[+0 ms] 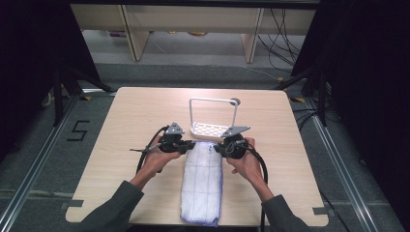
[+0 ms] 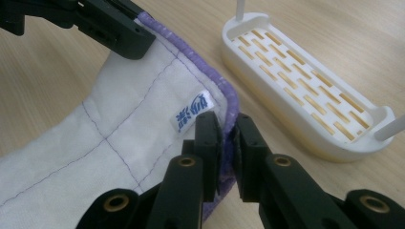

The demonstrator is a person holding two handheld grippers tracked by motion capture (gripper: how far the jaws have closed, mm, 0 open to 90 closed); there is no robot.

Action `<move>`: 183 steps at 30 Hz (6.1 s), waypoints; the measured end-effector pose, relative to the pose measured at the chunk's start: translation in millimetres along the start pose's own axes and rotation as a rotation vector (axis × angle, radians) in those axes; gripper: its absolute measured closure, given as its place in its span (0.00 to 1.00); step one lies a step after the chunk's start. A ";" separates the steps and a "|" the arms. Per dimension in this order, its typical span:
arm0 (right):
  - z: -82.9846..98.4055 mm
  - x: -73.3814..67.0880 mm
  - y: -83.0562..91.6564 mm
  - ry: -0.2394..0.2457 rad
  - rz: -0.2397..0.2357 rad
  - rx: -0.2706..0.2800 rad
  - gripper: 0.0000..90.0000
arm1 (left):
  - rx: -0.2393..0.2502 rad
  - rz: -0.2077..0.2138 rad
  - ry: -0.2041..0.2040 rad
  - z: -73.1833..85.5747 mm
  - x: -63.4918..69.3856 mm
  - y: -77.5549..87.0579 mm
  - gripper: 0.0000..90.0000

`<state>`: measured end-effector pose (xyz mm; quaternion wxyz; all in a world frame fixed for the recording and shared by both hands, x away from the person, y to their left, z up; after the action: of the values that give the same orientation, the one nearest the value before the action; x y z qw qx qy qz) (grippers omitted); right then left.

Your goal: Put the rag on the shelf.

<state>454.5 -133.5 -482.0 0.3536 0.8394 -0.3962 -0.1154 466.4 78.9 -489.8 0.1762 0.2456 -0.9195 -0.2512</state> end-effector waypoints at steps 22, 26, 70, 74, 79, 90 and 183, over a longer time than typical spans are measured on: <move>-15.7 -12.0 51.1 0.013 -0.038 0.083 0.92 | 0.074 0.044 -0.027 -25.5 26.6 27.7 0.92; -19.7 -12.9 60.3 0.006 -0.038 0.094 0.92 | 0.073 0.052 -0.034 -32.6 29.6 34.8 0.92; -159.5 38.6 149.7 0.033 0.090 0.268 0.94 | 0.146 -0.051 -0.140 -199.2 20.4 105.1 0.93; -165.9 47.7 149.5 0.004 0.097 0.279 0.94 | 0.159 -0.064 -0.137 -210.2 17.0 103.0 0.93; -172.0 56.8 144.7 -0.017 0.110 0.287 0.94 | 0.145 -0.092 -0.140 -221.6 11.1 96.2 0.93; -194.1 81.0 137.4 -0.080 0.131 0.309 0.93 | 0.177 -0.126 -0.122 -248.9 -13.1 84.5 0.93; -122.5 88.7 80.6 -0.195 0.132 0.148 0.41 | 0.090 -0.071 0.107 -140.9 -37.4 86.9 0.34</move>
<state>524.1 -173.4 -330.6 0.2573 0.8201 -0.4905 -0.1436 528.4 111.7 -335.3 0.2048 0.2987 -0.9099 -0.2023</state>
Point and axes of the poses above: each handheld gripper's, and its own axes: y roughly backward along the jaws, z roughly out of its underside, x roughly to its right, the point moved 3 cm from there along -y, roughly forward along the jaws, and after that the axes turned 8 degrees about z, right-handed, at the moved point
